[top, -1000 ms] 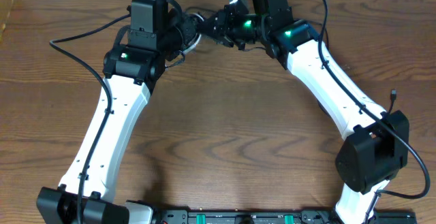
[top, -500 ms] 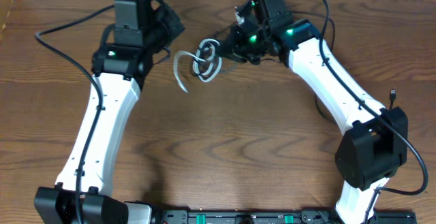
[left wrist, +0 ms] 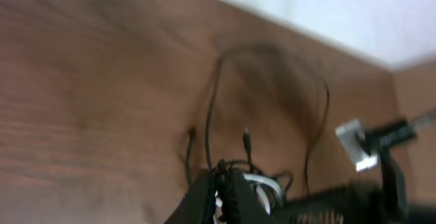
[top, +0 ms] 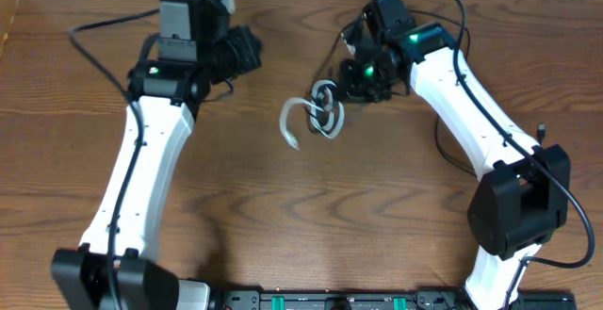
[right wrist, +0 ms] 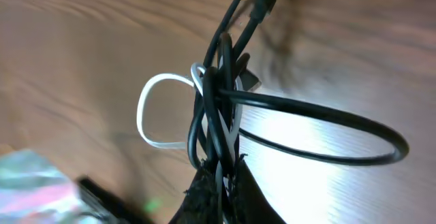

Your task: Untangle cables

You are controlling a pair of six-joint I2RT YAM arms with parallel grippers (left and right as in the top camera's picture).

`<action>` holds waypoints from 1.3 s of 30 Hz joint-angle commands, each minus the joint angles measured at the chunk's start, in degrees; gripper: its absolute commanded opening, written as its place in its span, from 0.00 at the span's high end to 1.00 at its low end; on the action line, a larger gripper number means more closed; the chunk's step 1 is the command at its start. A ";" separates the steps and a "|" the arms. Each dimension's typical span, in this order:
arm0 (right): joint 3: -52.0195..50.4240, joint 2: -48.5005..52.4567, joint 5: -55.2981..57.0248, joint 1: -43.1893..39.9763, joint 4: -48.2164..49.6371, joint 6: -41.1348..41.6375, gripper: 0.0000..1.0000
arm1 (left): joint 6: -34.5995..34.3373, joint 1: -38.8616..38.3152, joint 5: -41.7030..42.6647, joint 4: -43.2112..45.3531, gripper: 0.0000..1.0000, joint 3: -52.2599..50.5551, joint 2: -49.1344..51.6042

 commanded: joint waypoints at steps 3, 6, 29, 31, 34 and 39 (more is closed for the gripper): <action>0.07 -0.24 7.65 -4.31 -8.24 -12.92 0.99 | 6.78 -2.32 10.03 -1.31 0.88 1.01 6.86; -0.96 -0.24 7.65 -5.99 -11.96 -15.26 0.99 | 8.33 -4.13 11.74 -1.07 0.87 1.01 9.90; -9.75 -0.24 10.86 -9.40 -13.40 -15.54 0.99 | 7.74 -15.34 7.65 7.65 0.44 1.01 24.63; -10.12 -0.24 10.84 -9.60 -13.22 -15.32 0.99 | 6.91 -15.91 7.63 10.03 0.44 1.01 26.10; -10.51 -0.24 10.86 -9.64 -13.20 -15.30 0.99 | 4.87 -17.07 7.63 13.90 0.44 1.01 27.93; -10.64 -0.24 10.86 -9.66 -13.11 -15.32 0.99 | 3.02 -19.69 4.68 17.03 0.43 1.01 30.05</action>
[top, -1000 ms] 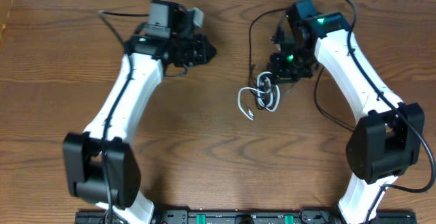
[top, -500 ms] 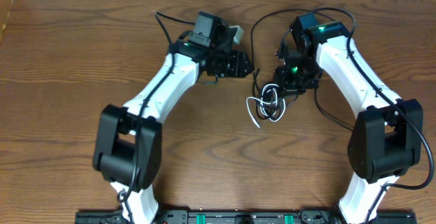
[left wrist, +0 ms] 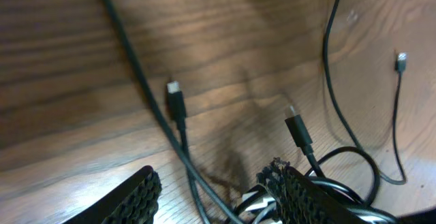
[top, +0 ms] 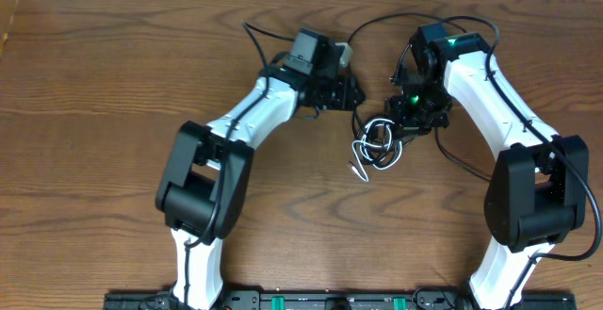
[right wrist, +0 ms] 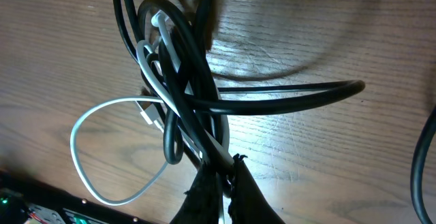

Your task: Untangle cables

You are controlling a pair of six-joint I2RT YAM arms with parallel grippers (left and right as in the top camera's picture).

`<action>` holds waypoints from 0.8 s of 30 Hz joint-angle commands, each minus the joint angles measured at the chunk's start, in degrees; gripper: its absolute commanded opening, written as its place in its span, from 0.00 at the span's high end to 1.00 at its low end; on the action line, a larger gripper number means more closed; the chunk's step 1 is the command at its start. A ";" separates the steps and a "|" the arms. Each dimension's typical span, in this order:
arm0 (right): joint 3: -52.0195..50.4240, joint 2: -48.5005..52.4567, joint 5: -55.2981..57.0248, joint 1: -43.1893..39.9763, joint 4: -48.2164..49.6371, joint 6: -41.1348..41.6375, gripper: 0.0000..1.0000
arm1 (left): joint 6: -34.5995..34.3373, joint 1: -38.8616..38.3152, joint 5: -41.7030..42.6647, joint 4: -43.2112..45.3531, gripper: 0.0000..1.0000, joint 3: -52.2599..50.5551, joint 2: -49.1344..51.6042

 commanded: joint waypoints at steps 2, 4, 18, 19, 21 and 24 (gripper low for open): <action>-0.59 -0.22 0.50 -0.13 0.15 -0.66 0.99 | -1.95 -2.51 -5.64 0.33 0.43 1.01 1.14; -0.59 -0.22 0.48 -0.13 0.24 -0.66 0.99 | -1.97 -3.54 -8.00 0.35 0.44 1.01 1.14; -0.61 -0.22 0.50 -0.15 0.46 -0.66 0.99 | -8.22 -7.17 -14.43 -4.83 0.55 0.98 1.14; -0.61 -0.22 0.48 -0.15 0.46 -0.66 0.99 | -8.48 -7.37 -14.45 -4.76 0.55 0.98 1.14; -0.61 -0.22 0.48 -0.15 0.46 -0.66 0.99 | -9.44 -7.72 -14.45 -4.50 0.55 0.98 1.14; -0.61 -0.22 0.50 -0.13 0.48 -0.66 0.99 | -9.94 -8.22 -14.43 -3.85 0.55 0.98 1.31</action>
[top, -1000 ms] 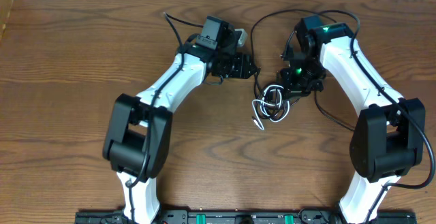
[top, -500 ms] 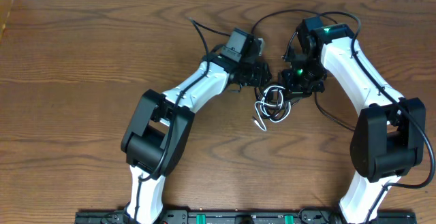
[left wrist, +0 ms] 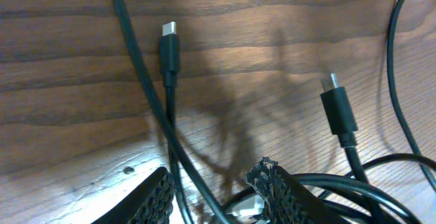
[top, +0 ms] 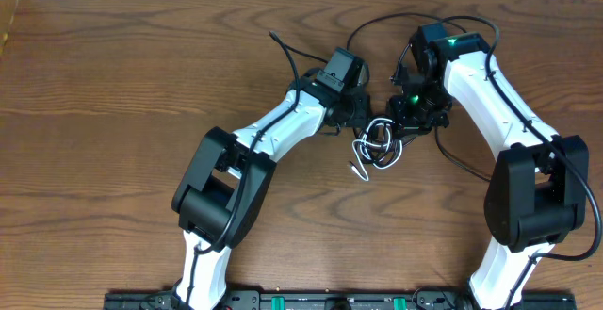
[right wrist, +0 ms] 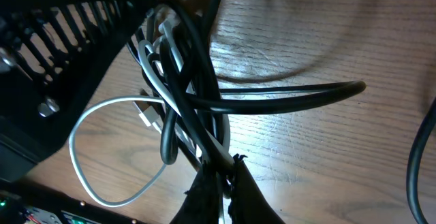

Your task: Untangle cables

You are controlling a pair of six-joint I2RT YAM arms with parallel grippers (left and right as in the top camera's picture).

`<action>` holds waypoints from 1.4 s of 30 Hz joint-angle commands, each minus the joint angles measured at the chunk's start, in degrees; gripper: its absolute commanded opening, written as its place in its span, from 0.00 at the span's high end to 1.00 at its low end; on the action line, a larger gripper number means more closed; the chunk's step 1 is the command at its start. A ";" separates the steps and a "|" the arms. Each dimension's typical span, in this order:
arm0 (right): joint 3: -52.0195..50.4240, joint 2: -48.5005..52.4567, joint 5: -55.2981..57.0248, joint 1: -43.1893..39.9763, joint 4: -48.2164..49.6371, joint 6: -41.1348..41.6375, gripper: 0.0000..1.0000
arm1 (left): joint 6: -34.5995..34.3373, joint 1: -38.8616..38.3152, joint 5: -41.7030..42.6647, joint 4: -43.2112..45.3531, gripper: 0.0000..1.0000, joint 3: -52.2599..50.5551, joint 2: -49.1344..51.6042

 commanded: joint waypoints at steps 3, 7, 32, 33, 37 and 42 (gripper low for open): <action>-0.61 -0.22 0.24 -0.13 0.20 -0.68 0.99 | -3.06 -1.01 -0.76 0.42 0.55 0.98 1.49; -0.61 -0.22 0.22 -0.13 0.17 -0.70 0.99 | -4.81 -1.01 -0.72 0.46 0.55 0.98 2.82; -0.61 -0.22 0.24 -0.13 0.17 -0.68 0.99 | -4.79 -1.44 -3.32 2.58 0.85 1.01 3.78; -0.61 -0.22 0.24 -0.13 0.17 -0.68 0.99 | -4.24 -0.98 -3.34 2.58 0.87 1.01 3.74; -0.70 -0.22 0.26 -0.13 0.22 -0.68 0.99 | -2.03 1.25 -3.32 2.43 0.92 1.01 3.48; -0.72 -0.22 0.26 -0.13 0.22 -0.68 0.99 | -1.77 3.58 -3.30 2.03 0.92 1.01 1.73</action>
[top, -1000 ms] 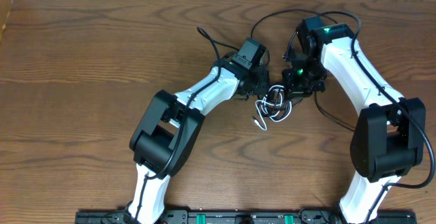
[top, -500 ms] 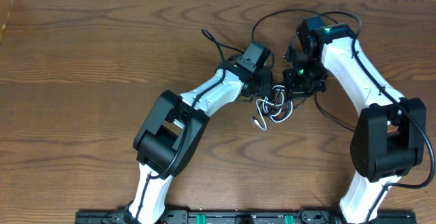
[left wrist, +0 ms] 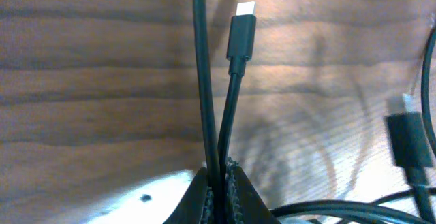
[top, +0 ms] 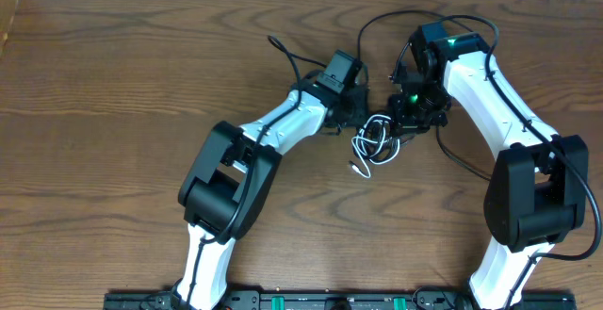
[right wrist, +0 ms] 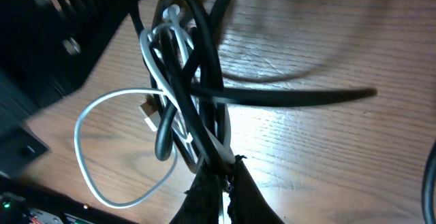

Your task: Untangle cables

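A knot of black and white cables (top: 375,140) lies mid-table between the two arms. My left gripper (left wrist: 219,176) is shut on two strands of a black cable (left wrist: 203,74), one ending in a USB-C plug (left wrist: 242,30). In the overhead view the left gripper (top: 361,114) sits at the knot's left. My right gripper (right wrist: 225,173) is shut on the bundle of black and white cables (right wrist: 187,81), with a white loop (right wrist: 102,149) hanging left. Seen from overhead, the right gripper (top: 403,122) is at the knot's right.
A long black cable (top: 415,18) arcs behind the right arm toward the table's far edge. Another black lead with a plug (top: 277,41) trails up-left of the left gripper. A black rail (top: 320,301) runs along the near edge.
My left gripper, open over the black cable, has shut on its two strands. The knot has shifted slightly. My right gripper still holds the bundle in the same place.
First my left arm was far left, gripper shut, while my right gripper held the knot near the middle. Then the left arm was beside the knot with jaws open, then closer over a black cable. Now it is shut on that cable; the right has held throughout.
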You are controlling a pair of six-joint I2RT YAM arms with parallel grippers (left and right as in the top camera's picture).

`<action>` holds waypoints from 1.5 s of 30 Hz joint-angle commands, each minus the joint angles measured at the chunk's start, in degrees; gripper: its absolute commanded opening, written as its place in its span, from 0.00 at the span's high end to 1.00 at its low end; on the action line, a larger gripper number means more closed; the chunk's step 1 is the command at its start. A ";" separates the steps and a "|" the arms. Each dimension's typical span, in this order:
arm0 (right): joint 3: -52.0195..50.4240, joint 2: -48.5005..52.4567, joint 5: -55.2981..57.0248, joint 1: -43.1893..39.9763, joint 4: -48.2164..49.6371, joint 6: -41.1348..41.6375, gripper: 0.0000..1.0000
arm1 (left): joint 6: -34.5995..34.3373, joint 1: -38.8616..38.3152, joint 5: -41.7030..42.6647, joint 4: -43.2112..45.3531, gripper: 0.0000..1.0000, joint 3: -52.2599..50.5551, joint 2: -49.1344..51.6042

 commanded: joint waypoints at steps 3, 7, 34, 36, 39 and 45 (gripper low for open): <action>-0.70 -0.22 0.94 -0.07 -0.68 -0.66 0.99 | 4.26 2.82 -2.36 -0.52 0.92 1.03 -3.08; -1.51 -0.22 3.13 -0.07 -0.26 1.53 0.99 | 7.28 2.97 -2.40 -0.59 0.92 1.05 -6.29; 3.58 -2.82 -15.19 -1.03 9.90 3.67 0.57 | 7.63 3.26 -4.31 -3.02 0.92 1.05 -21.66; 4.17 -2.82 -16.04 -1.11 10.73 4.26 0.56 | 7.63 3.26 -4.31 -3.23 0.92 1.05 -21.66; 4.94 -2.84 -19.43 -1.14 11.54 2.69 0.61 | 7.63 3.26 -4.31 -3.30 0.92 1.05 -21.66; 5.97 -2.93 -22.14 -0.07 13.94 -4.35 0.65 | 7.43 3.26 -4.28 -3.30 0.92 1.05 -21.66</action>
